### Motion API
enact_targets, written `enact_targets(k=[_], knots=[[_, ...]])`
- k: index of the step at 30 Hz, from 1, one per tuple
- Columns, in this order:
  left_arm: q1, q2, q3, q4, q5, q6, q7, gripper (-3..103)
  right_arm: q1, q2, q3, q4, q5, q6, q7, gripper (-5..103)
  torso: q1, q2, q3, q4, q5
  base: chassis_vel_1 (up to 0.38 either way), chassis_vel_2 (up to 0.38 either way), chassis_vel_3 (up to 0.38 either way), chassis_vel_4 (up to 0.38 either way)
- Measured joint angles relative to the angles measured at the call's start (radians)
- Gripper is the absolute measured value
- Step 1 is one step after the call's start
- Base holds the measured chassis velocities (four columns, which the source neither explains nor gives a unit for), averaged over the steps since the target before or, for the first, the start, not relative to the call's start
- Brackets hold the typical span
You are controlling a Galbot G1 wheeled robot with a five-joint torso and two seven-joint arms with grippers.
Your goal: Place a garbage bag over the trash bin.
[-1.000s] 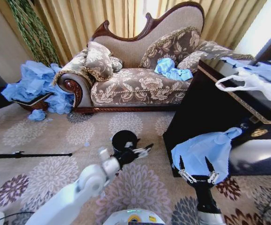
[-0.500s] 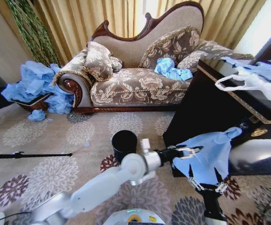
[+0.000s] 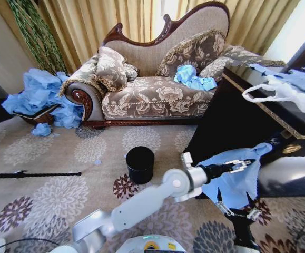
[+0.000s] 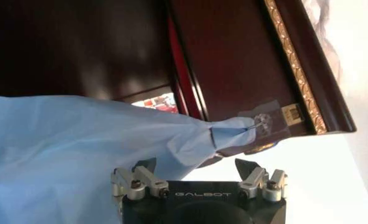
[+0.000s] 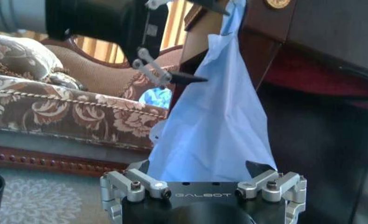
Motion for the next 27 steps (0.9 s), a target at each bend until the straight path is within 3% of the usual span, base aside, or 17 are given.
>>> enact_targets(k=[19, 23, 25, 27], knots=[[0.015, -0.033, -0.039, 0.040, -0.028, -0.013, 0.026, 88, -0.003, -0.007, 0.023, -0.006, 0.025, -0.006, -0.002, 100, 0.000, 0.000, 0.000, -0.0001, 0.0000, 0.000, 0.000, 0.000, 0.000], [0.009, -0.037, -0.041, 0.051, -0.027, -0.012, 0.030, 82, -0.004, -0.008, 0.025, -0.005, 0.025, -0.007, -0.002, 100, 0.000, 0.000, 0.000, -0.0001, 0.0000, 0.000, 0.000, 0.000, 0.000], [0.004, -0.041, -0.041, 0.060, -0.026, -0.010, 0.033, 66, -0.004, -0.010, 0.026, -0.005, 0.025, -0.008, -0.002, 100, 0.000, 0.000, 0.000, -0.0001, 0.0000, 0.000, 0.000, 0.000, 0.000], [0.003, -0.045, -0.039, 0.063, -0.025, -0.009, 0.041, 60, -0.003, -0.010, 0.025, -0.005, 0.025, -0.009, -0.002, 100, 0.000, 0.000, 0.000, -0.0001, 0.0000, 0.000, 0.000, 0.000, 0.000]])
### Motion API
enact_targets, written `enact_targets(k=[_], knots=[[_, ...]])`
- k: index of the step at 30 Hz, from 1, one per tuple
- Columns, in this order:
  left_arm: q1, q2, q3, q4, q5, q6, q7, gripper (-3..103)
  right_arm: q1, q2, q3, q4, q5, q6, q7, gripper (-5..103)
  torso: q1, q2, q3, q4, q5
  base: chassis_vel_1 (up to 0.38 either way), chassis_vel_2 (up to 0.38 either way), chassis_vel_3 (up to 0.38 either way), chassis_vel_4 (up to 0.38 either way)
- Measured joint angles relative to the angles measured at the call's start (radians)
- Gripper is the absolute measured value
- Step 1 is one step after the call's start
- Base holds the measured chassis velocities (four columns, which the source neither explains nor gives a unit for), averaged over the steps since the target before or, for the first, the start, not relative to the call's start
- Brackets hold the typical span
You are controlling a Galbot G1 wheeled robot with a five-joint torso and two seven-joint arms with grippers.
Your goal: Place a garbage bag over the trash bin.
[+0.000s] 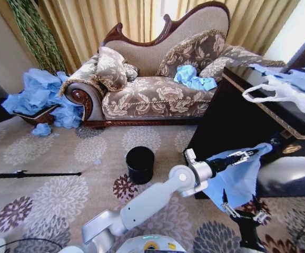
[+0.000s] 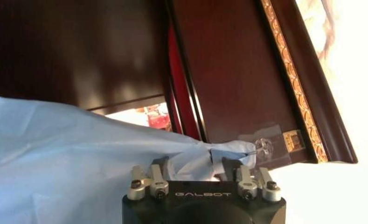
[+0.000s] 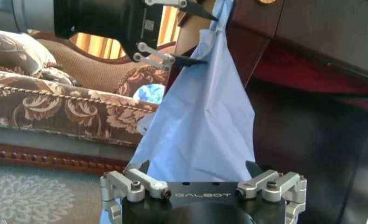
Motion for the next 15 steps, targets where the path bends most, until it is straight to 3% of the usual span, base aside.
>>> enact_targets(k=[2, 5, 7, 10, 11, 15], knots=[[0.004, -0.004, 0.005, 0.001, 0.002, 0.003, 0.002, 55, 0.001, 0.001, -0.002, 0.000, 0.000, -0.001, 0.001, 100, 0.000, 0.000, 0.000, 0.0000, -0.0001, 0.000, 0.000, 0.000, 0.000], [0.011, 0.000, 0.013, -0.001, 0.004, 0.005, 0.004, 38, 0.002, 0.002, -0.003, 0.000, 0.000, -0.002, 0.003, 100, 0.000, 0.000, 0.000, 0.0000, -0.0001, 0.000, 0.000, 0.000, 0.000], [0.012, 0.001, 0.012, -0.002, 0.004, 0.005, 0.005, 38, 0.002, 0.002, -0.002, 0.000, 0.001, -0.002, 0.004, 100, 0.000, 0.000, 0.000, 0.0000, -0.0001, 0.000, 0.000, 0.000, 0.000], [0.013, 0.002, 0.011, -0.003, 0.004, 0.005, 0.010, 21, 0.002, 0.003, -0.001, -0.002, 0.002, -0.002, 0.006, 100, 0.000, 0.000, 0.000, -0.0001, -0.0002, 0.000, 0.000, 0.000, 0.000], [0.013, 0.002, 0.011, -0.003, 0.004, 0.005, 0.010, 21, 0.002, 0.003, -0.001, -0.002, 0.002, -0.002, 0.006, 100, 0.000, 0.000, 0.000, -0.0001, -0.0002, 0.000, 0.000, 0.000, 0.000], [0.013, -0.004, 0.004, 0.000, 0.006, 0.005, 0.014, 5, 0.001, 0.004, 0.000, -0.002, 0.002, -0.002, 0.008, 100, 0.000, 0.000, 0.000, -0.0001, -0.0002, 0.000, 0.000, 0.000, 0.000]])
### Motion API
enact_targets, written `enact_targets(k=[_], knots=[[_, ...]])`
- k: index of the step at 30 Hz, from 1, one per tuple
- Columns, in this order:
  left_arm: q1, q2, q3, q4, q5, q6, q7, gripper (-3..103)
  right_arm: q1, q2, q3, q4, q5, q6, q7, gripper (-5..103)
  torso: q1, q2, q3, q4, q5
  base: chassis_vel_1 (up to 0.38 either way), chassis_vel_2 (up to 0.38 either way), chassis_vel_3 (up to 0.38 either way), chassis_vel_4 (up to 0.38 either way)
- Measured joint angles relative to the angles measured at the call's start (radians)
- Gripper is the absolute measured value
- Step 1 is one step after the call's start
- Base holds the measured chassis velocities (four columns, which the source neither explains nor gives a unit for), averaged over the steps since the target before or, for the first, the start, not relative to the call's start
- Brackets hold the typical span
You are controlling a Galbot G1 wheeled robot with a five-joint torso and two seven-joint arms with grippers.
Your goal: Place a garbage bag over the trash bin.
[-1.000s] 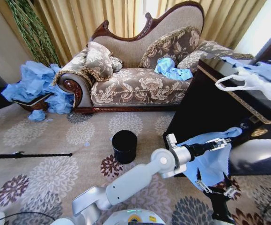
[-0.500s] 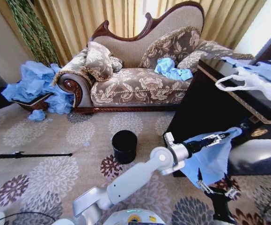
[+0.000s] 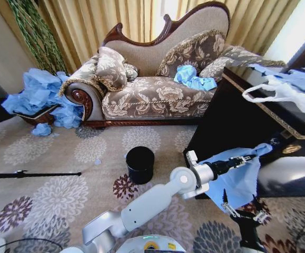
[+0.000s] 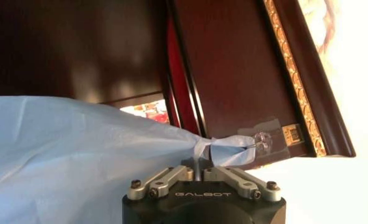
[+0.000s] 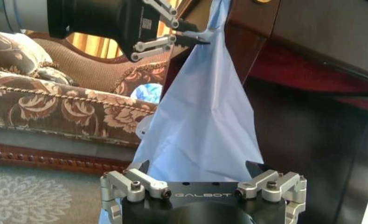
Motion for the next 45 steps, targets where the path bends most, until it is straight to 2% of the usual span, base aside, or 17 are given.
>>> enact_targets(k=[2, 16, 19, 22, 23, 26, 27, 36, 45], knots=[[-0.001, 0.004, -0.002, -0.002, 0.000, 0.000, -0.001, 0, 0.002, 0.000, -0.004, 0.003, 0.000, -0.003, 0.002, 100, 0.000, 0.000, 0.000, 0.0000, 0.0000, 0.000, 0.000, 0.000, 0.000], [0.029, 0.057, -0.013, -0.022, 0.022, 0.012, -0.036, 0, 0.001, 0.003, -0.025, 0.036, 0.001, -0.009, 0.024, 100, 0.000, 0.000, 0.000, 0.0001, -0.0001, 0.000, 0.000, 0.000, 0.000], [0.031, 0.070, -0.017, -0.022, 0.037, 0.016, -0.043, 0, -0.008, 0.006, -0.037, 0.047, 0.027, 0.017, -0.002, 100, 0.000, 0.000, 0.000, -0.0001, -0.0001, 0.000, 0.000, 0.000, 0.000], [0.044, 0.104, -0.029, -0.027, 0.050, 0.019, -0.050, 0, -0.027, 0.004, -0.053, 0.085, 0.095, 0.054, -0.075, 100, 0.000, 0.000, 0.000, 0.0000, -0.0001, 0.000, 0.000, 0.000, 0.000], [0.044, 0.104, -0.029, -0.027, 0.050, 0.019, -0.050, 0, -0.027, 0.004, -0.053, 0.085, 0.095, 0.054, -0.075, 100, 0.000, 0.000, 0.000, 0.0000, -0.0001, 0.000, 0.000, 0.000, 0.000], [0.058, 0.132, -0.036, -0.040, 0.057, 0.023, -0.056, 0, -0.040, 0.001, -0.056, 0.117, 0.125, 0.071, -0.120, 100, 0.000, 0.000, 0.000, 0.0001, -0.0002, 0.000, 0.000, 0.000, 0.000], [0.074, 0.160, -0.043, -0.058, 0.061, 0.027, -0.064, 0, -0.054, 0.000, -0.062, 0.153, 0.134, 0.080, -0.144, 100, 0.000, 0.000, 0.000, 0.0000, -0.0002, 0.000, 0.000, 0.000, 0.000], [0.151, 0.268, -0.091, -0.143, 0.075, 0.033, -0.080, 0, -0.100, 0.004, -0.096, 0.306, 0.110, 0.077, -0.171, 100, 0.000, 0.000, 0.000, 0.0001, -0.0002, 0.000, 0.000, 0.000, 0.000], [0.240, 0.339, -0.170, -0.204, 0.097, 0.036, -0.084, 0, -0.132, -0.010, -0.096, 0.391, 0.104, 0.041, -0.183, 100, 0.000, 0.000, 0.000, 0.0000, -0.0003, 0.000, 0.000, 0.000, 0.000]])
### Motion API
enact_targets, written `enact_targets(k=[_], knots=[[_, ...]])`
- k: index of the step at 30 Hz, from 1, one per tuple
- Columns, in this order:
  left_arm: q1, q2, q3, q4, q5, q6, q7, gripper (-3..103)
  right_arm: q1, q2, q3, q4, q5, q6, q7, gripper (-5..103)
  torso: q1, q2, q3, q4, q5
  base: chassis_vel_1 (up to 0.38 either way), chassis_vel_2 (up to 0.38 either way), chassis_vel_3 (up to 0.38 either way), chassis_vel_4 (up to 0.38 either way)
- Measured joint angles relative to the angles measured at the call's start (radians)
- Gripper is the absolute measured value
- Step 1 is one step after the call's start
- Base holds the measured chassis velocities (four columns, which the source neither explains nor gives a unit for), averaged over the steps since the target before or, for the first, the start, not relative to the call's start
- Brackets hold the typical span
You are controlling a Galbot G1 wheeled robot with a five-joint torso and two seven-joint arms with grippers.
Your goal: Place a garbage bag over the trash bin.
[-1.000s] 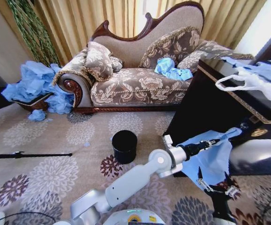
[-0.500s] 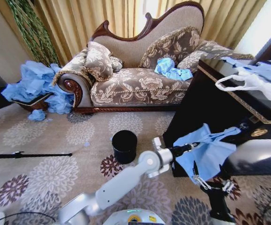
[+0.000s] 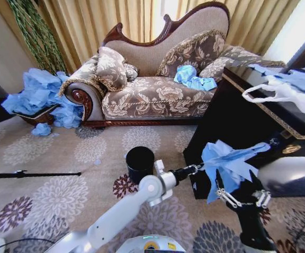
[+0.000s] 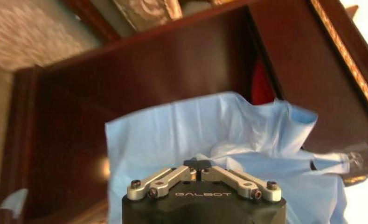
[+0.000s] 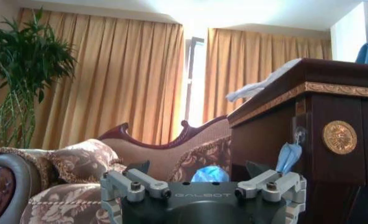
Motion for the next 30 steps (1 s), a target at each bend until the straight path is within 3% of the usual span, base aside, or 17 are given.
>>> enact_targets(k=[17, 30], knots=[[0.313, 0.196, -0.348, -0.169, 0.026, 0.014, 0.022, 0, 0.008, -0.011, -0.013, -0.002, -0.068, -0.039, 0.066, 100, 0.000, 0.000, 0.000, 0.0001, 0.0001, 0.000, 0.000, 0.000, 0.000], [0.304, 0.314, -0.481, -0.206, -0.026, 0.002, 0.019, 0, 0.032, -0.009, -0.024, -0.004, -0.114, -0.045, 0.105, 100, 0.000, 0.000, 0.000, -0.0002, 0.0001, 0.000, 0.000, 0.000, 0.000]])
